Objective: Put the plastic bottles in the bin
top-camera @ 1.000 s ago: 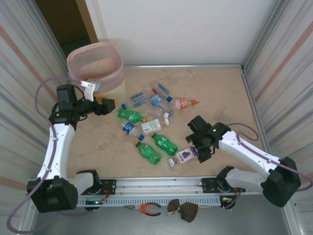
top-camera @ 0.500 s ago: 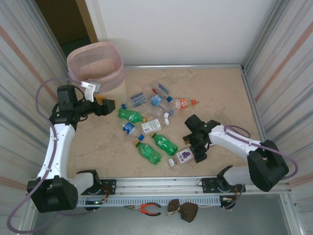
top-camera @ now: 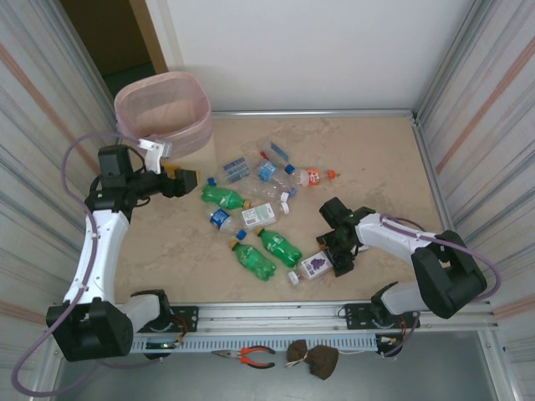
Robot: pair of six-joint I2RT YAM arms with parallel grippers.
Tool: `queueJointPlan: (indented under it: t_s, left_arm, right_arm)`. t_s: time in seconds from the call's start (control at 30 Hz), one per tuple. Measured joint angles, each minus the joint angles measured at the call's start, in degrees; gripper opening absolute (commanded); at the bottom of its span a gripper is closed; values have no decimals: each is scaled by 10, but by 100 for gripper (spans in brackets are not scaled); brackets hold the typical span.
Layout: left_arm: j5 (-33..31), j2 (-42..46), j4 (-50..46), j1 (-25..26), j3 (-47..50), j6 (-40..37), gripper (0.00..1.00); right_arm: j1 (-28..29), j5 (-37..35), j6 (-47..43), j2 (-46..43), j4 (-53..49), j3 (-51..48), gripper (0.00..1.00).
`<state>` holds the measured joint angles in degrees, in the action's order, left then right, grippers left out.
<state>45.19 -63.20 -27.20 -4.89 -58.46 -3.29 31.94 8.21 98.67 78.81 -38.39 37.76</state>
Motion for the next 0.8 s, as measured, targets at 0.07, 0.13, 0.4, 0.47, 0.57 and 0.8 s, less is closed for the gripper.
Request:
queueJointPlan:
  t_s: [0.07,0.13,0.4,0.47,0.57,0.8]
  left_arm:
    - [0,0,0,0,0,0,84]
    - [0,0,0,0,0,0,84]
    - [0,0,0,0,1,0,84]
    - [0,0,0,0,1,0,84]
    - [0,0,0,0,1,0,84]
    - [0,0,0,0,1,0,84]
  right_arm:
    - [-1,0,-2,-1,-2,0,69]
    - [-1,-2,-4,-3,-3,-1,67]
    - [-14,-44,-20,-50,-41,0,65]
    - [-22,-66,-33,-69,-67,3,65]
    - [-34,-110,-64,-97,-112,24,64]
    - [-42,-258,-192,-182,-156,90,60]
